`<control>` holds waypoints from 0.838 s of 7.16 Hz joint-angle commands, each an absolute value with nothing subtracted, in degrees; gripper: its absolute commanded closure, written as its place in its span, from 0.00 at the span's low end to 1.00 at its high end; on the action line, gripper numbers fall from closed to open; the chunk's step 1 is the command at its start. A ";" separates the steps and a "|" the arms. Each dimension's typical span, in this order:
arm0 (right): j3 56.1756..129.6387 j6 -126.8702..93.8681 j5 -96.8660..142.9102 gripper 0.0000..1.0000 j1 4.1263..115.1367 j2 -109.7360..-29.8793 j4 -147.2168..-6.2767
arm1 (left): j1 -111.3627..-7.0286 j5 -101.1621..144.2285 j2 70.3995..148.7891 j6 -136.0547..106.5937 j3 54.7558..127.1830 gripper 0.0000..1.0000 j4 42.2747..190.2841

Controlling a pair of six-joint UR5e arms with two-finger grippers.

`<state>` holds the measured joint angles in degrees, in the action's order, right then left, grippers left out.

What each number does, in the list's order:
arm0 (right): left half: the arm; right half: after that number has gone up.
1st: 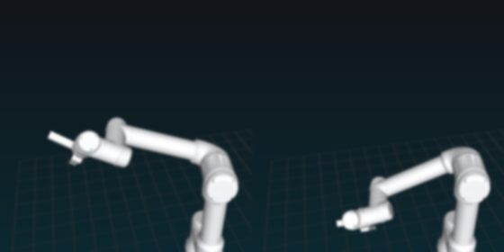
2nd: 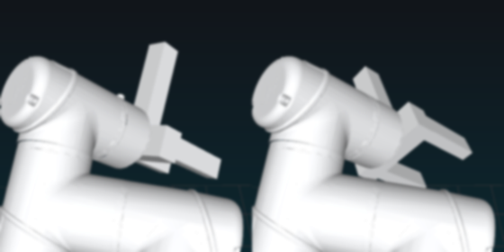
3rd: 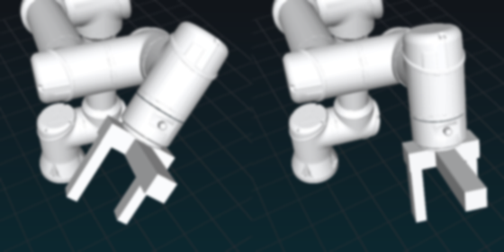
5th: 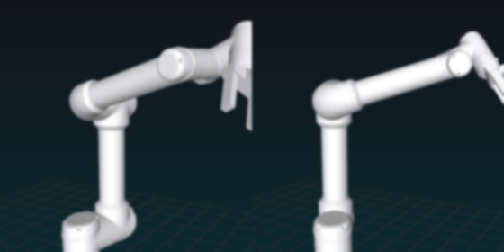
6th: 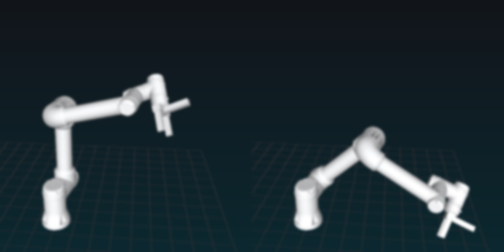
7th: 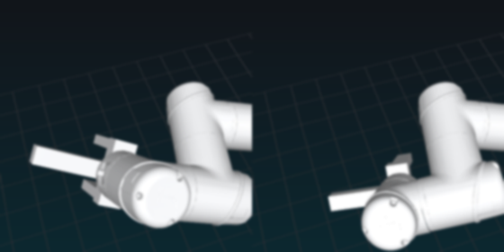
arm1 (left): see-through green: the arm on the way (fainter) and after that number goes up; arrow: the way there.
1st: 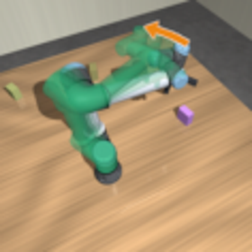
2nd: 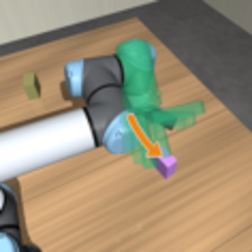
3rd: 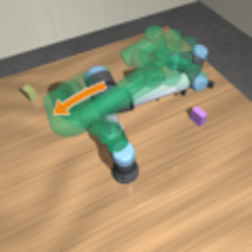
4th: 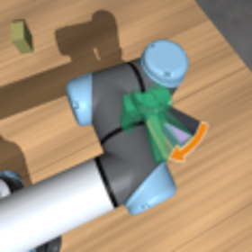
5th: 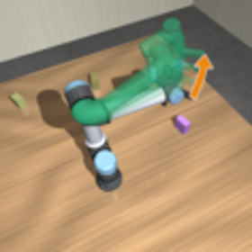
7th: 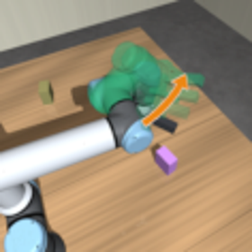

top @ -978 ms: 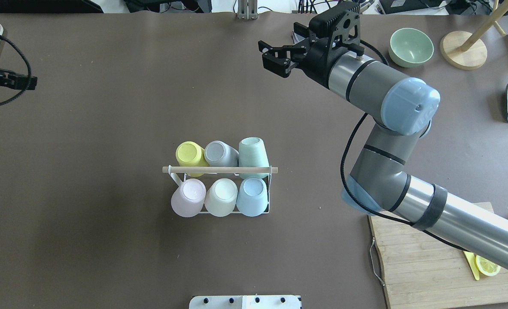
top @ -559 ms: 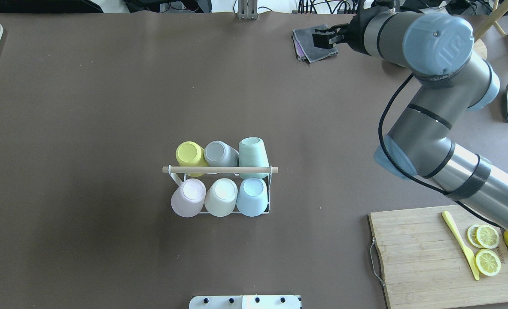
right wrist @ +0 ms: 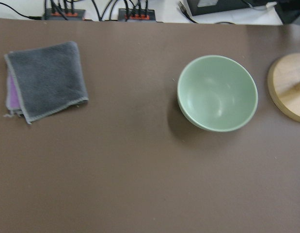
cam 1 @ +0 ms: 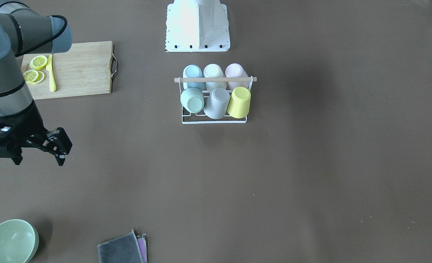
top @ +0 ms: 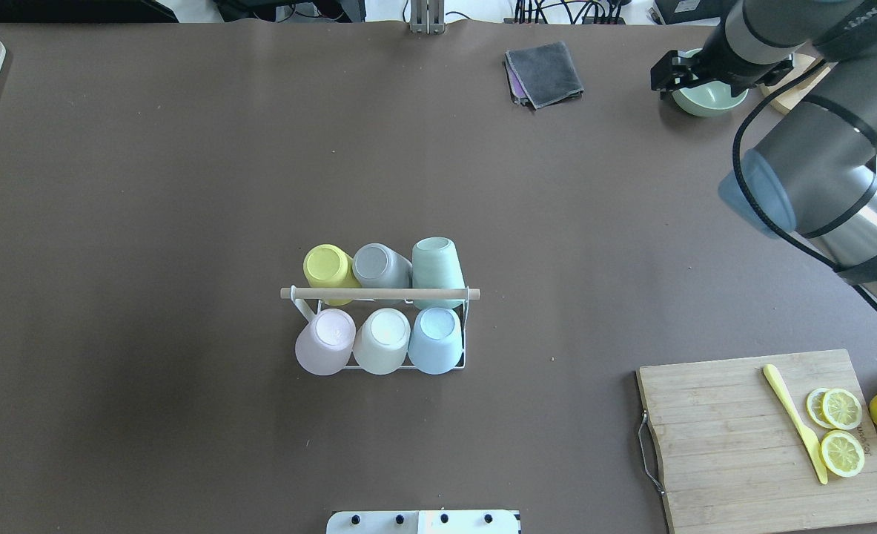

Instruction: Place cup on cup holder

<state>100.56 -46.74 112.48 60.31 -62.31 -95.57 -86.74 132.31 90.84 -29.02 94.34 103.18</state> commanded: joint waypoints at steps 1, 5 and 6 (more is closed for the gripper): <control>102.20 -37.95 127.30 0.00 70.53 -68.25 -105.61 | -89.99 135.15 85.80 -17.00 94.57 0.03 103.10; 103.10 -1.18 127.53 0.00 77.95 -85.14 -105.38 | -89.74 136.49 84.90 -7.63 94.49 0.02 99.53; 102.57 -0.71 127.53 0.00 78.39 -86.21 -105.38 | -89.65 136.49 86.29 -4.77 95.61 0.03 92.44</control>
